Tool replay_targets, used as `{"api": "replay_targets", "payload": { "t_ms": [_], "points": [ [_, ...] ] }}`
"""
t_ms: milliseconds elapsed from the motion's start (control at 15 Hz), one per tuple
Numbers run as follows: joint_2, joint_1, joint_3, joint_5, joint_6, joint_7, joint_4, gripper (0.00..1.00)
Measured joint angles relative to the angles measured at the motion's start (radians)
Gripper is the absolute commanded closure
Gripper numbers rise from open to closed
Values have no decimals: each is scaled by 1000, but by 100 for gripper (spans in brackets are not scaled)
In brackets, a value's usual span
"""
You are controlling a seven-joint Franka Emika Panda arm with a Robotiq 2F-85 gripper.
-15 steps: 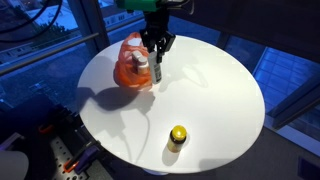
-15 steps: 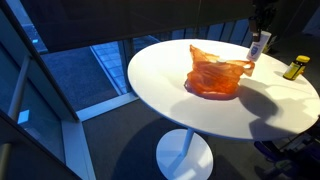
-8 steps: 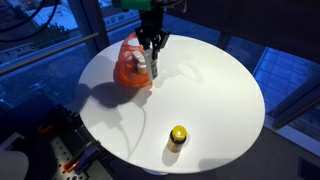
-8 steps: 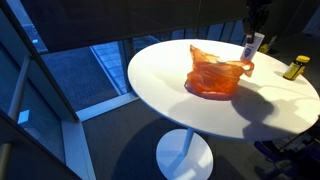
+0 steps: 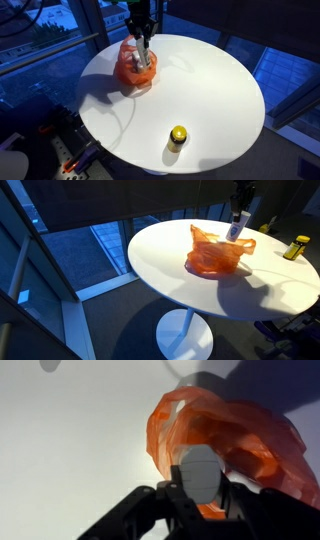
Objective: Put the white bottle inside the orange plastic
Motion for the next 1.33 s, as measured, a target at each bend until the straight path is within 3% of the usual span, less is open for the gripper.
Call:
{"api": "replay_targets", "payload": {
  "t_ms": [467,1333],
  "points": [
    [-48,25,50,31,-2,-57,-37,90],
    [-52,26,71,103,15,-209,-102,90]
  ]
}}
